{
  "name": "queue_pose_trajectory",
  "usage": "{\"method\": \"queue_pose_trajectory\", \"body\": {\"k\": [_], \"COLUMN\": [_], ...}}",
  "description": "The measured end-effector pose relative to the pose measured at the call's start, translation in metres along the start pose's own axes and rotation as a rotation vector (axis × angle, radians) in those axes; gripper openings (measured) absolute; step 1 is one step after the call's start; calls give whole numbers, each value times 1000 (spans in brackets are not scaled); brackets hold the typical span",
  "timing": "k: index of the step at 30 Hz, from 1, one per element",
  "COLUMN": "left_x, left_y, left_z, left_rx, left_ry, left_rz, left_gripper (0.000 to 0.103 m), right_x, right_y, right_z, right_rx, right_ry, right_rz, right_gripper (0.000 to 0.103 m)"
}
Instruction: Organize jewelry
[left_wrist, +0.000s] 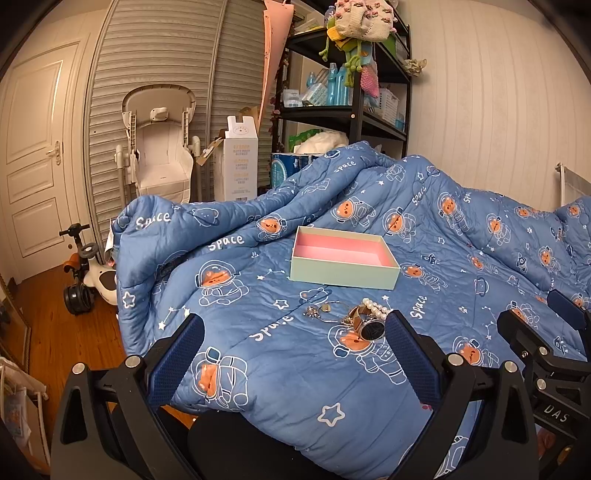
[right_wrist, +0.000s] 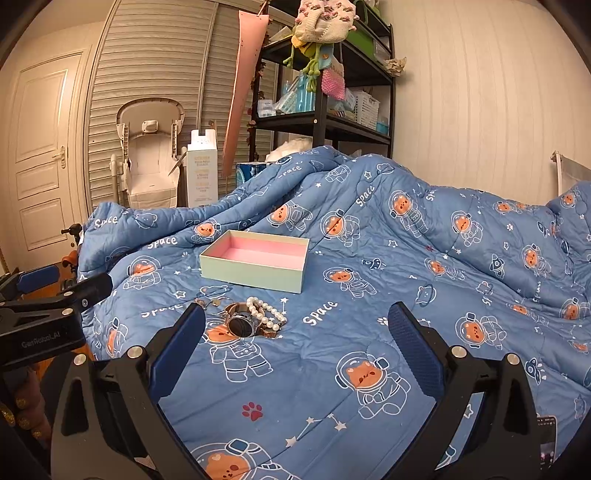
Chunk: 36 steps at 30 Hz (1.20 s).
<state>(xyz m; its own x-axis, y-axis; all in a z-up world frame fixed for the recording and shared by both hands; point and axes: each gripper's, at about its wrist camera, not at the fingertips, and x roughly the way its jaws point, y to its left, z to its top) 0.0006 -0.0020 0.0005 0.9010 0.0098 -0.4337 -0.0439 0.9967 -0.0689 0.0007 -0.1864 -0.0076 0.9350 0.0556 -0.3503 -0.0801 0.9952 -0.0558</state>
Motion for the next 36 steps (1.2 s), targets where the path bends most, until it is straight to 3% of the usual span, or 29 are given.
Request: {"method": "queue_pose_trajectory", "body": {"k": [36], "left_x": [3], "left_y": [-12], "left_z": [1], "left_rx": [3], "left_ry": [5], "left_rz": [2], "left_gripper": [96], "right_x": [4], "right_y": [0], "right_z": [-4], "right_rx": [2], "right_ry": [6], "right_rz": [0], "right_gripper": [98]}}
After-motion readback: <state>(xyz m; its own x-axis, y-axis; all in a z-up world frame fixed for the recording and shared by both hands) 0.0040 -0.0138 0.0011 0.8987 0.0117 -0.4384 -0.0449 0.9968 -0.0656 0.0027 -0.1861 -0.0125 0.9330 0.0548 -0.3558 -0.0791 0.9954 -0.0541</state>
